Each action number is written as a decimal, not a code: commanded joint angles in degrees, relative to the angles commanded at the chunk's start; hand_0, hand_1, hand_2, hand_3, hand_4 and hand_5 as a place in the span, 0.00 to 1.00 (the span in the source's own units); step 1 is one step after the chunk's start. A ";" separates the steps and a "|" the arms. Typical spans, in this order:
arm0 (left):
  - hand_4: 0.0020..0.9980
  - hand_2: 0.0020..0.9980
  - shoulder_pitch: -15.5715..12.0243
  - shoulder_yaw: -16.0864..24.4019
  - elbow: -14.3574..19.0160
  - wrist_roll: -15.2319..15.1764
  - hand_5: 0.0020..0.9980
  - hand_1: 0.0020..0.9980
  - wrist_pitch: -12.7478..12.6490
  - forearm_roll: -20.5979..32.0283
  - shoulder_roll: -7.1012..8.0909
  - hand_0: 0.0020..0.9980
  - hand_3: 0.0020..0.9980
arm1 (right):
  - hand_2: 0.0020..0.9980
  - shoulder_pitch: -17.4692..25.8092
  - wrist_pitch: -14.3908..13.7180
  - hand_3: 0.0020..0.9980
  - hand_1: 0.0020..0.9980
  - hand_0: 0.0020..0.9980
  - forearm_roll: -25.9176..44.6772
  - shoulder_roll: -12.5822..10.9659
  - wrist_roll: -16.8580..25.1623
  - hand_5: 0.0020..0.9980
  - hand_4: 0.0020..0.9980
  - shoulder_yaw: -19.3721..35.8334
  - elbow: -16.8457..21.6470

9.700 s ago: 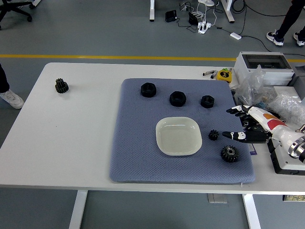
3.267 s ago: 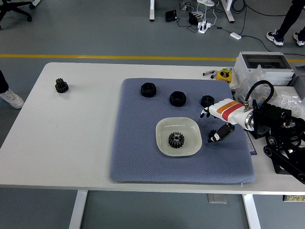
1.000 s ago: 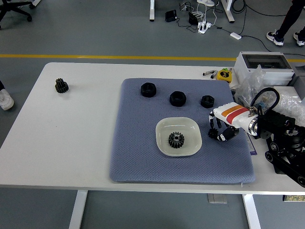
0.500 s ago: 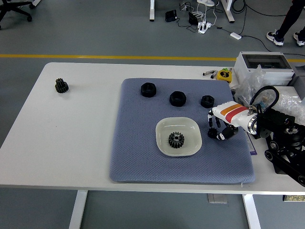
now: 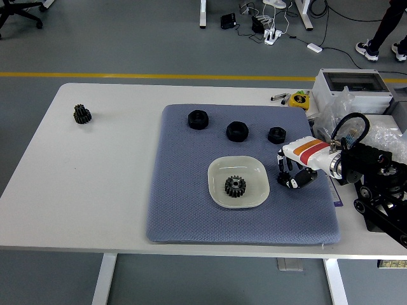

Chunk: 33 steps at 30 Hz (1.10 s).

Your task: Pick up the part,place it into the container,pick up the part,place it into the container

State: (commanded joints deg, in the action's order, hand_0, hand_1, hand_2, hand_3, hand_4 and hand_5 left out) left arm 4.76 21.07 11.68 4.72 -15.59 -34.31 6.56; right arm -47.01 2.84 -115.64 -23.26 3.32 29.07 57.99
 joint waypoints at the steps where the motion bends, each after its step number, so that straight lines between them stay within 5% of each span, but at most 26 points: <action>1: 0.60 0.63 0.00 0.00 0.00 0.00 0.49 0.67 -0.01 0.01 -0.01 0.66 0.56 | 0.42 -0.04 0.00 0.51 0.30 0.16 -0.11 -0.01 -0.04 0.31 0.92 0.12 0.16; 17: 0.60 0.63 -0.08 0.14 0.00 0.08 0.49 0.67 0.01 -0.25 0.01 0.66 0.56 | 0.41 0.00 -0.64 0.51 0.29 0.17 -0.97 0.36 -0.09 0.27 0.87 0.45 -0.47; 18: 0.60 0.63 -0.10 0.19 0.00 0.10 0.49 0.67 0.00 -0.29 0.00 0.66 0.56 | 0.54 0.06 -0.78 0.53 0.46 0.29 -1.01 0.41 -0.02 0.29 0.90 0.40 -0.69; 23: 0.60 0.63 -0.18 0.43 0.01 0.23 0.49 0.67 0.06 -0.71 -0.02 0.66 0.56 | 0.54 0.15 -1.08 0.53 0.46 0.29 -0.62 0.72 0.14 0.29 0.90 0.25 -1.74; 24: 0.60 0.63 -0.19 0.42 0.01 0.23 0.49 0.67 0.06 -0.73 -0.02 0.66 0.56 | 0.67 0.16 -1.08 0.57 0.59 0.44 -0.56 0.75 0.16 0.32 0.95 0.23 -1.86; 33: 0.60 0.63 -0.34 0.74 0.04 0.39 0.49 0.67 0.15 -1.30 0.00 0.66 0.56 | 0.69 0.23 -1.44 0.60 0.60 0.48 -0.35 1.29 0.19 0.32 0.96 -0.07 -2.78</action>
State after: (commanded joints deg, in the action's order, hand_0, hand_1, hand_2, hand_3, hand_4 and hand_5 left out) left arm 4.41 21.81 11.72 5.12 -15.44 -35.61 6.56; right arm -46.78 1.41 -115.99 -21.97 3.52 28.99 55.21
